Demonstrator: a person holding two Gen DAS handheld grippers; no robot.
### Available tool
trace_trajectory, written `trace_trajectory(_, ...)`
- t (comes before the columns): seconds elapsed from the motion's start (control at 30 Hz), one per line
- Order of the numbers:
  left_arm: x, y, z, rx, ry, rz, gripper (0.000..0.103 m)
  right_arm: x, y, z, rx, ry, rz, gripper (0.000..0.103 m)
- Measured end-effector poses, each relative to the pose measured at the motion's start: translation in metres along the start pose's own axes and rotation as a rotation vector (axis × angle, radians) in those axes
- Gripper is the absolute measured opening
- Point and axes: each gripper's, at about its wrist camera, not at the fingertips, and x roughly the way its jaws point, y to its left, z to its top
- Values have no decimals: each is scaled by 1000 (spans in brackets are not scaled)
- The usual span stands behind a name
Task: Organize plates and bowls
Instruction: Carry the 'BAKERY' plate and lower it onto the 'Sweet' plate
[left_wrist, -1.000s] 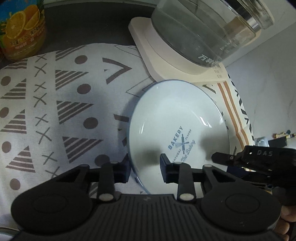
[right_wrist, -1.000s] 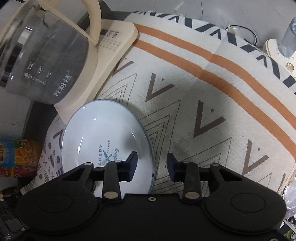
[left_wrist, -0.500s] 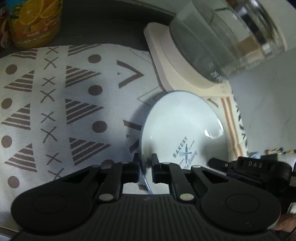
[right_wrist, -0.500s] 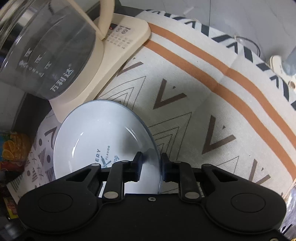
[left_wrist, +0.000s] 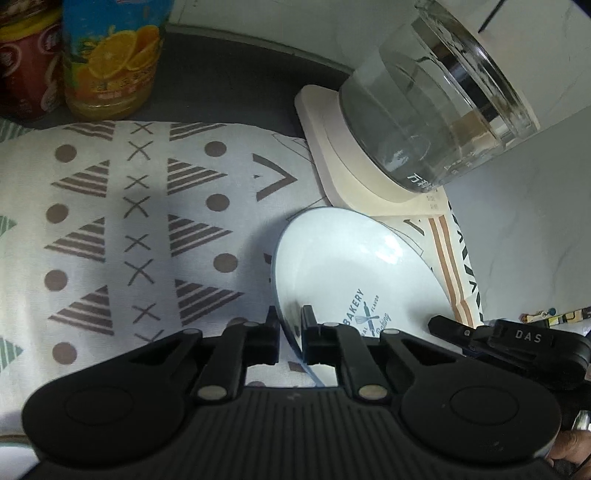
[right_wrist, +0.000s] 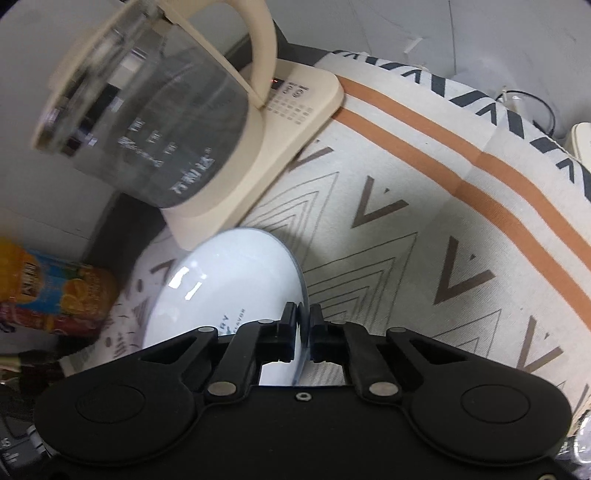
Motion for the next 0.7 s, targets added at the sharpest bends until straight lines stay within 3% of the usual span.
trace_trajectory(0.33, -45, 15, -12, -38, -92, 9, 8, -15, 13, -14, -46, -8, 70, 5)
trace_trajectory(0.7, -89, 46, -33, -107, -169, 45, 8, -21, 55, -37, -147, 4, 148, 5)
